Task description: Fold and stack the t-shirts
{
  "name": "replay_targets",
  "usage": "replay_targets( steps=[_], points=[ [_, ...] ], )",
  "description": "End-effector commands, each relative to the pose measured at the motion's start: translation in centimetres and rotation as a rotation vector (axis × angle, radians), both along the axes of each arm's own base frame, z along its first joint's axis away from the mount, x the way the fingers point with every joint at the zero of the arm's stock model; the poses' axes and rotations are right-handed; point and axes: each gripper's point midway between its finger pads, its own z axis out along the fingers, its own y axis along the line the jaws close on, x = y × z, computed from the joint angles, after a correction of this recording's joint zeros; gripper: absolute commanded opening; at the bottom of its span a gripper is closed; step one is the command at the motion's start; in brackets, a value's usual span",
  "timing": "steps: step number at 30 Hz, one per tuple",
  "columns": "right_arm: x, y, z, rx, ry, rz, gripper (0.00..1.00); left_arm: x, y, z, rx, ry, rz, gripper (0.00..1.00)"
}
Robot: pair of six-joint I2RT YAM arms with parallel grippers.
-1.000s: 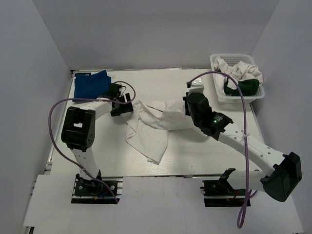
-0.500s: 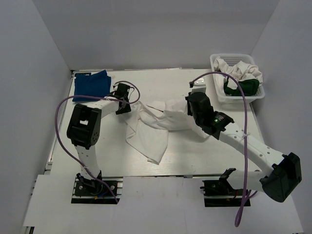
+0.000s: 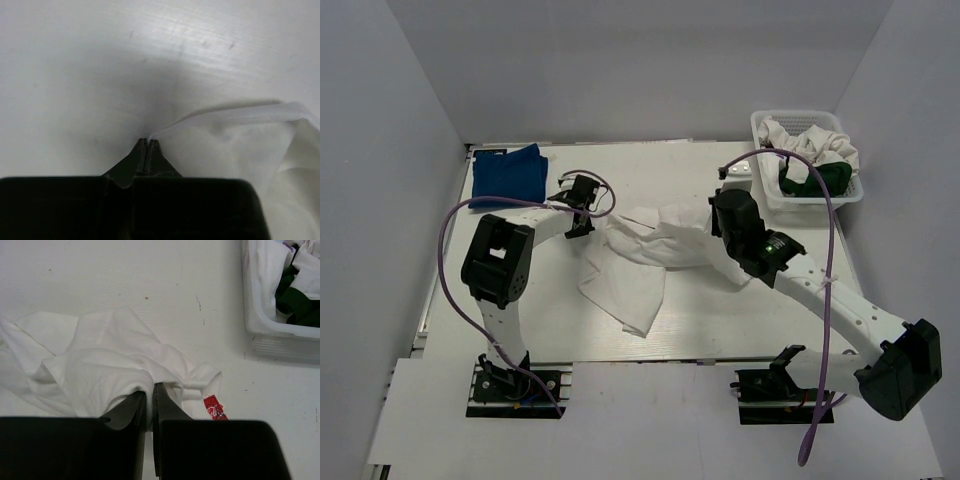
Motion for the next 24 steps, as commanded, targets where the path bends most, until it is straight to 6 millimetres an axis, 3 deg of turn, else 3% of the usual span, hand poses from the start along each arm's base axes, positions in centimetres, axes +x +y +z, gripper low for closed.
replay_targets(
  steps=[1,2,3,4,5,6,7,8,10,11,13,14,15,17,18,19,21,24],
  points=[
    [1.0,-0.9,3.5,0.037,-0.114,-0.052,0.0,-2.5,2.4,2.9,0.111,0.062,0.064,0.0],
    [1.5,-1.2,5.1,0.048,-0.152,-0.077,0.0,-1.2,2.3,5.5,0.105,-0.011,0.08,0.0],
    [2.1,-1.5,6.4,0.039,-0.196,-0.102,0.0,0.7,2.6,9.5,0.122,-0.111,0.093,0.0],
    [2.6,-2.1,9.2,0.07,-0.254,-0.134,0.0,1.5,2.7,12.3,0.121,-0.177,0.099,0.0],
    [2.8,-3.3,10.5,0.056,-0.293,-0.199,0.0,2.0,3.2,16.3,0.124,-0.269,0.12,0.0],
    [2.9,-3.8,11.5,0.055,-0.317,-0.228,0.0,2.4,3.3,18.9,0.108,-0.328,0.136,0.0],
    [2.7,-4.7,14.3,0.081,-0.38,-0.257,0.0,3.0,3.4,22.6,0.097,-0.404,0.138,0.0],
    [2.5,-5.8,16.1,0.079,-0.434,-0.306,0.0,2.6,3.7,26.4,0.099,-0.485,0.147,0.0],
    [1.2,-7.4,20.6,0.095,-0.554,-0.322,0.0,2.0,4.4,30.1,0.097,-0.565,0.154,0.0],
    [0.7,-7.8,22.5,0.116,-0.602,-0.332,0.0,1.1,4.8,33.6,0.082,-0.639,0.149,0.0],
    [-1.3,-9.0,26.1,0.109,-0.69,-0.299,0.0,0.0,4.2,37.5,0.018,-0.711,0.088,0.0],
    [-2.1,-9.2,28.0,0.124,-0.728,-0.273,0.0,-0.9,4.1,38.8,-0.004,-0.736,0.055,0.0],
    [-2.8,-9.0,29.4,0.119,-0.744,-0.221,0.0,-3.0,4.5,42.5,-0.044,-0.834,0.028,0.0],
    [-5.9,-9.9,33.9,0.189,-0.845,-0.152,0.0,-5.5,4.0,46.8,-0.122,-0.96,-0.055,0.0],
    [-7.4,-9.9,34.9,0.198,-0.866,-0.086,0.0,-7.0,3.7,48.4,-0.154,-1.008,-0.105,0.0],
    [-8.3,-10.1,35.8,0.21,-0.885,-0.064,0.0,-10.3,4.4,51.5,-0.193,-1.1,-0.14,0.0],
    [-11.5,-10.2,39.3,0.247,-0.962,0.044,0.0,-13.7,4.3,54.9,-0.25,-1.206,-0.218,0.0],
    [-15.6,-10.0,42.5,0.274,-1.03,0.2,0.0,-19.5,5.1,59.8,-0.297,-1.357,-0.305,0.0]
  ],
)
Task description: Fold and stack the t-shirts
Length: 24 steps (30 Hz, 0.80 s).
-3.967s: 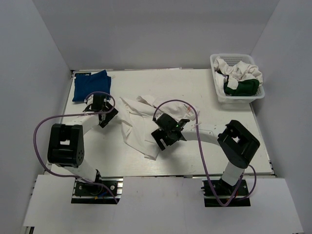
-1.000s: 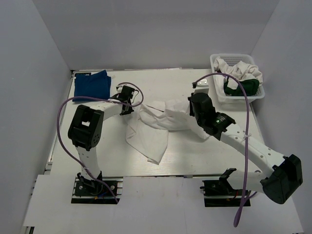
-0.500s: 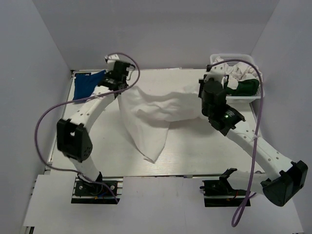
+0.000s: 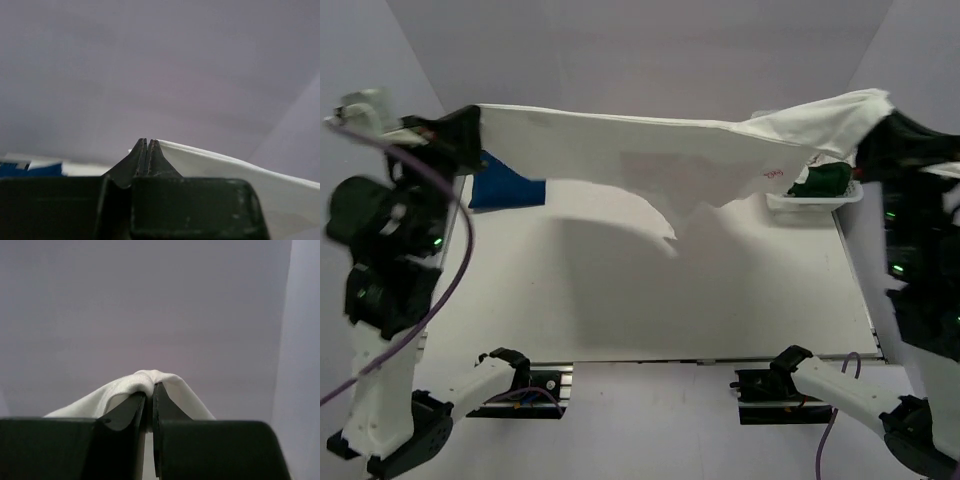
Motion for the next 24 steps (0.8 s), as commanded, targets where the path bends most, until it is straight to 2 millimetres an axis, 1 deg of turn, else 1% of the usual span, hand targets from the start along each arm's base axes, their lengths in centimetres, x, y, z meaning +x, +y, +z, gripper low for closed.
replay_targets(
  steps=[1,2,3,4,6,7,8,9,10,11,12,13,14,15,16,17,18,19,20,21,22,23,24],
  points=[
    [-6.2,-0.5,5.1,-0.051,-0.166,0.164,0.0,-6.2,-0.1,6.0,0.031,-0.205,-0.13,0.0],
    [-7.7,-0.6,6.4,-0.054,-0.21,0.202,0.0,-7.4,0.2,6.9,0.036,-0.239,-0.138,0.0],
    [-8.5,-0.5,6.9,-0.064,-0.234,0.226,0.0,-8.8,-0.1,7.6,0.045,-0.265,-0.175,0.0],
    [-10.3,-1.2,8.2,-0.059,-0.279,0.244,0.0,-10.1,0.2,8.8,0.041,-0.299,-0.186,0.0],
    [-11.0,-1.5,8.9,-0.057,-0.301,0.248,0.0,-11.7,0.1,9.8,0.048,-0.335,-0.22,0.0],
    [-11.4,-1.9,9.3,-0.055,-0.317,0.238,0.0,-12.8,0.3,10.7,0.045,-0.362,-0.226,0.0],
    [-11.8,-2.3,9.8,-0.05,-0.332,0.227,0.0,-13.3,0.3,11.1,0.046,-0.377,-0.235,0.0],
    [-12.0,-2.7,10.2,-0.042,-0.348,0.214,0.0,-13.7,0.5,11.3,0.044,-0.386,-0.234,0.0],
    [-11.8,-2.9,10.2,-0.035,-0.343,0.199,0.0,-14.0,0.8,11.7,0.035,-0.395,-0.221,0.0],
    [-11.5,-2.9,10.4,-0.034,-0.348,0.185,0.0,-13.2,1.0,11.5,0.028,-0.379,-0.198,0.0],
    [-11.3,-3.0,10.5,-0.033,-0.35,0.175,0.0,-13.5,1.3,11.8,0.02,-0.387,-0.188,0.0],
    [-10.9,-3.0,10.4,-0.033,-0.34,0.163,0.0,-12.5,1.2,11.6,0.019,-0.369,-0.177,0.0],
    [-10.8,-3.2,10.6,-0.022,-0.347,0.151,0.0,-11.8,1.5,11.5,0.01,-0.355,-0.151,0.0],
    [-9.7,-2.6,10.4,-0.045,-0.333,0.13,0.0,-10.3,1.1,11.1,0.013,-0.326,-0.142,0.0],
    [-8.3,-2.1,9.7,-0.056,-0.302,0.11,0.0,-9.5,1.1,10.8,0.011,-0.31,-0.129,0.0],
    [-7.1,-2.3,9.5,-0.053,-0.285,0.062,0.0,-8.5,1.4,10.5,0.002,-0.29,-0.096,0.0],
    [-5.8,-2.0,9.2,-0.062,-0.275,0.023,0.0,-6.1,0.8,9.0,0.015,-0.232,-0.083,0.0],
    [-2.3,-1.3,6.4,-0.076,-0.175,-0.049,0.0,-4.6,0.9,7.9,0.015,-0.19,-0.051,0.0],
    [-1.5,-1.4,6.1,-0.078,-0.178,-0.094,0.0,-3.3,0.7,7.1,0.014,-0.17,-0.033,0.0],
    [0.0,-1.1,5.6,-0.093,-0.174,-0.143,0.0,-0.9,0.2,4.5,0.034,-0.094,-0.013,0.0],
    [2.3,-0.1,3.8,-0.124,-0.145,-0.19,0.0,0.5,0.5,3.1,0.028,-0.053,0.038,0.0],
    [4.6,0.0,1.0,-0.135,-0.066,-0.261,0.0,2.7,0.1,0.9,0.034,0.012,0.063,0.0],
    [7.4,1.4,-1.0,-0.175,-0.044,-0.309,0.0,5.1,-0.2,-2.2,0.036,0.083,0.095,0.0]
  ],
)
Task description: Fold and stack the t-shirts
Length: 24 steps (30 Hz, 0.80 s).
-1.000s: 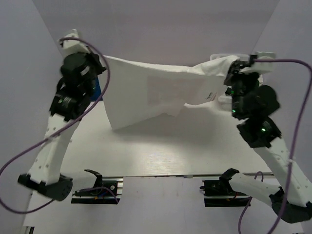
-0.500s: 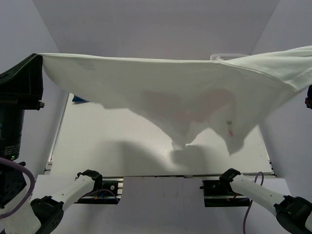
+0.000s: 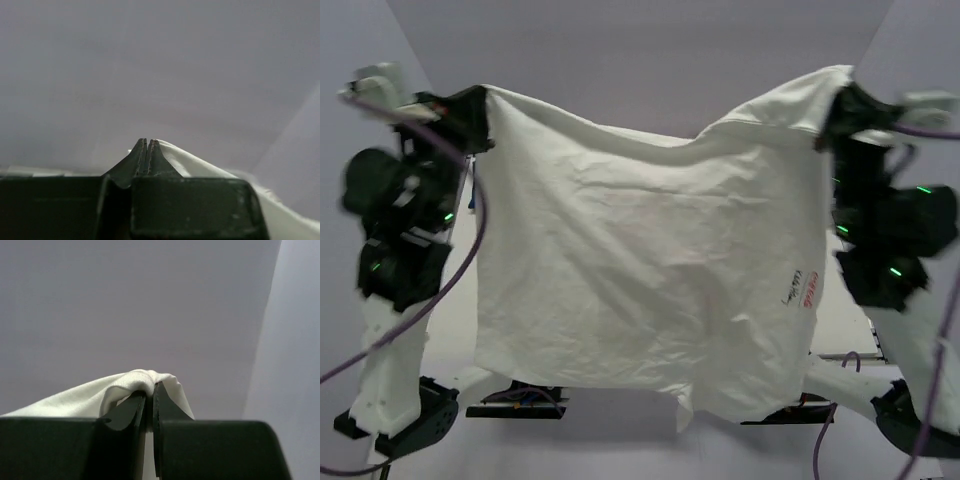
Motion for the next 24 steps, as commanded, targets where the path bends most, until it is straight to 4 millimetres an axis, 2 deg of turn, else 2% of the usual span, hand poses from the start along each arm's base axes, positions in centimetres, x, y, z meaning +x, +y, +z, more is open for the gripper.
replay_targets(
  steps=[1,2,3,4,5,6,7,8,9,10,11,12,13,14,15,16,17,18,19,20,21,22,23,24],
  points=[
    [7.4,0.2,-5.7,-0.017,0.107,-0.292,0.0,8.1,0.8,-9.1,0.009,0.253,0.212,0.0],
    [8.7,0.2,-7.3,-0.017,0.143,-0.336,0.0,10.8,0.2,-13.8,0.04,0.361,0.243,0.0],
    [11.2,1.4,-10.5,-0.046,0.195,-0.365,0.0,12.1,0.2,-16.2,0.035,0.417,0.277,0.0],
    [13.6,1.8,-12.9,-0.062,0.244,-0.394,0.0,13.2,0.4,-18.7,0.043,0.47,0.321,0.0],
    [14.8,2.1,-14.5,-0.072,0.279,-0.402,0.0,14.4,0.5,-22.3,0.066,0.546,0.348,0.0],
    [17.5,3.5,-18.0,-0.095,0.349,-0.395,0.0,15.3,0.4,-24.8,0.073,0.597,0.373,0.0],
    [20.1,3.6,-21.5,-0.108,0.423,-0.406,0.0,17.1,0.2,-28.9,0.091,0.682,0.403,0.0],
    [22.7,5.0,-25.7,-0.136,0.509,-0.376,0.0,17.8,1.0,-32.4,0.107,0.751,0.447,0.0],
    [24.0,5.4,-26.7,-0.13,0.532,-0.366,0.0,18.7,1.2,-34.5,0.104,0.793,0.464,0.0],
    [25.5,4.9,-29.0,-0.113,0.588,-0.368,0.0,20.2,1.1,-39.9,0.128,0.912,0.477,0.0],
    [28.9,6.4,-35.1,-0.177,0.723,-0.337,0.0,21.5,2.1,-41.6,0.113,0.95,0.513,0.0],
    [30.4,6.0,-35.1,-0.161,0.74,-0.35,0.0,22.5,2.6,-43.6,0.116,0.996,0.536,0.01],
    [30.6,6.1,-38.3,-0.161,0.85,-0.351,0.0,24.2,2.6,-43.7,0.108,1.015,0.541,0.14],
    [32.3,6.3,-44.6,-0.213,0.964,-0.372,0.0,25.6,3.0,-49.0,0.154,1.129,0.557,0.25],
    [33.9,6.9,-42.2,-0.174,0.929,-0.351,0.13,26.5,1.9,-50.5,0.162,1.186,0.508,0.36],
    [33.6,7.1,-45.7,-0.213,1.037,-0.333,0.22,27.6,2.3,-49.1,0.147,1.2,0.523,0.48],
    [34.1,7.8,-46.1,-0.218,1.047,-0.302,0.9,28.1,2.2,-51.1,0.167,1.24,0.528,0.55],
    [34.0,8.4,-46.2,-0.226,1.055,-0.263,0.9,28.6,2.1,-50.2,0.166,1.22,0.523,0.65],
    [33.6,8.6,-46.6,-0.239,1.065,-0.249,0.9,29.1,1.9,-50.2,0.18,1.204,0.503,0.92],
    [32.9,8.7,-46.5,-0.245,1.068,-0.23,0.9,29.2,1.5,-49.5,0.177,1.177,0.474,1.0],
    [32.4,8.9,-45.6,-0.234,1.055,-0.202,0.9,28.4,0.9,-48.7,0.162,1.163,0.418,1.0],
    [31.7,8.7,-46.3,-0.236,1.082,-0.195,0.9,28.9,0.4,-47.5,0.139,1.104,0.382,1.0],
    [30.7,8.5,-44.6,-0.199,1.075,-0.182,0.9,28.6,-0.2,-46.8,0.121,1.085,0.342,1.0],
    [30.1,8.7,-44.7,-0.165,1.091,-0.158,0.9,27.3,0.1,-47.8,0.127,1.099,0.342,1.0]
  ],
)
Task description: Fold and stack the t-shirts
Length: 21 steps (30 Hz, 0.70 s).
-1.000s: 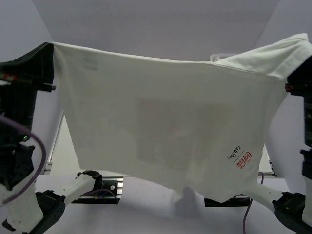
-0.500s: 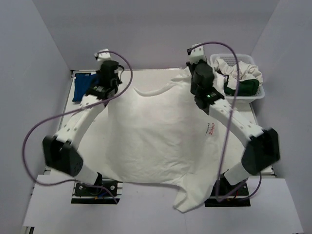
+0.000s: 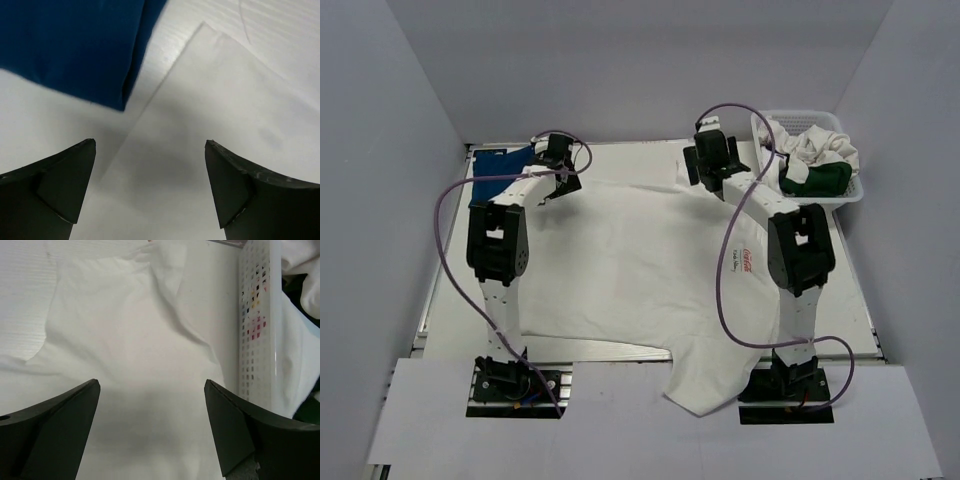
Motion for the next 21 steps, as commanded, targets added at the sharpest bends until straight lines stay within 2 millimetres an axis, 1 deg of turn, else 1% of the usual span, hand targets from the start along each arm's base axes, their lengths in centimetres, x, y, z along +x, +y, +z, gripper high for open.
replay_targets(
  steps=[1,2,3,4,5,6,7,8,10,11,12,13,14,15,16,17,18,19,20,21],
  points=[
    [-2.5,1.3,5.7,0.173,-0.063,0.019,0.9,0.0,-2.2,11.1,-0.11,-0.277,-0.089,1.0],
    [-4.3,1.2,5.4,0.214,-0.033,0.008,0.9,-0.6,-2.7,11.4,-0.111,-0.287,-0.115,1.0],
    [-5.2,1.2,4.9,0.234,-0.009,0.013,0.9,-1.8,-3.0,10.3,-0.109,-0.266,-0.126,1.0],
    [-7.2,0.7,1.9,0.225,0.06,0.005,0.9,-2.1,-3.2,10.4,-0.113,-0.274,-0.148,1.0],
    [-8.1,0.5,2.4,0.276,0.057,-0.017,0.9,-3.0,-3.3,10.1,-0.122,-0.264,-0.168,1.0],
    [-8.7,0.3,1.8,0.28,0.07,-0.021,0.9,-3.4,-3.5,9.9,-0.132,-0.26,-0.178,1.0],
    [-9.8,0.2,0.4,0.285,0.11,-0.02,0.9,-3.6,-4.0,9.2,-0.154,-0.248,-0.199,1.0],
    [-10.5,-0.1,-0.9,0.286,0.139,-0.034,0.9,-4.0,-4.1,8.3,-0.163,-0.231,-0.209,1.0],
    [-11.1,-0.9,-2.6,0.269,0.192,-0.059,0.9,-3.9,-4.5,6.6,-0.173,-0.193,-0.22,1.0],
    [-11.2,-1.3,-3.1,0.257,0.213,-0.075,0.9,-3.5,-4.6,6.4,-0.167,-0.191,-0.226,1.0],
    [-11.2,-1.9,-5.0,0.22,0.248,-0.105,0.9,-3.2,-4.7,4.7,-0.163,-0.158,-0.224,1.0],
    [-11.1,-2.5,-5.4,0.194,0.249,-0.131,0.9,-3.0,-4.9,4.0,-0.161,-0.137,-0.239,1.0],
    [-10.3,-3.1,-6.5,0.17,0.267,-0.159,0.9,-1.9,-5.1,4.3,-0.162,-0.15,-0.24,1.0],
    [-10.0,-3.4,-6.9,0.163,0.274,-0.169,0.9,-1.7,-5.1,2.1,-0.15,-0.099,-0.245,1.0],
    [-8.5,-3.5,-5.8,0.179,0.249,-0.179,0.9,-0.4,-5.4,2.8,-0.152,-0.117,-0.246,1.0],
    [-8.6,-3.7,-6.4,0.167,0.27,-0.186,0.9,-0.3,-5.5,2.1,-0.149,-0.09,-0.244,1.0],
    [-8.3,-4.2,-7.8,0.161,0.294,-0.2,0.9,0.2,-5.6,1.8,-0.149,-0.091,-0.244,1.0],
    [-7.6,-4.1,-7.6,0.173,0.283,-0.195,0.9,0.9,-5.8,2.1,-0.149,-0.096,-0.244,1.0],
    [-7.2,-4.1,-8.4,0.175,0.294,-0.186,0.9,1.1,-5.8,0.8,-0.141,-0.073,-0.25,1.0],
    [-6.7,-3.9,-9.1,0.172,0.306,-0.174,0.9,1.3,-5.8,0.4,-0.141,-0.069,-0.25,1.0]
  ],
)
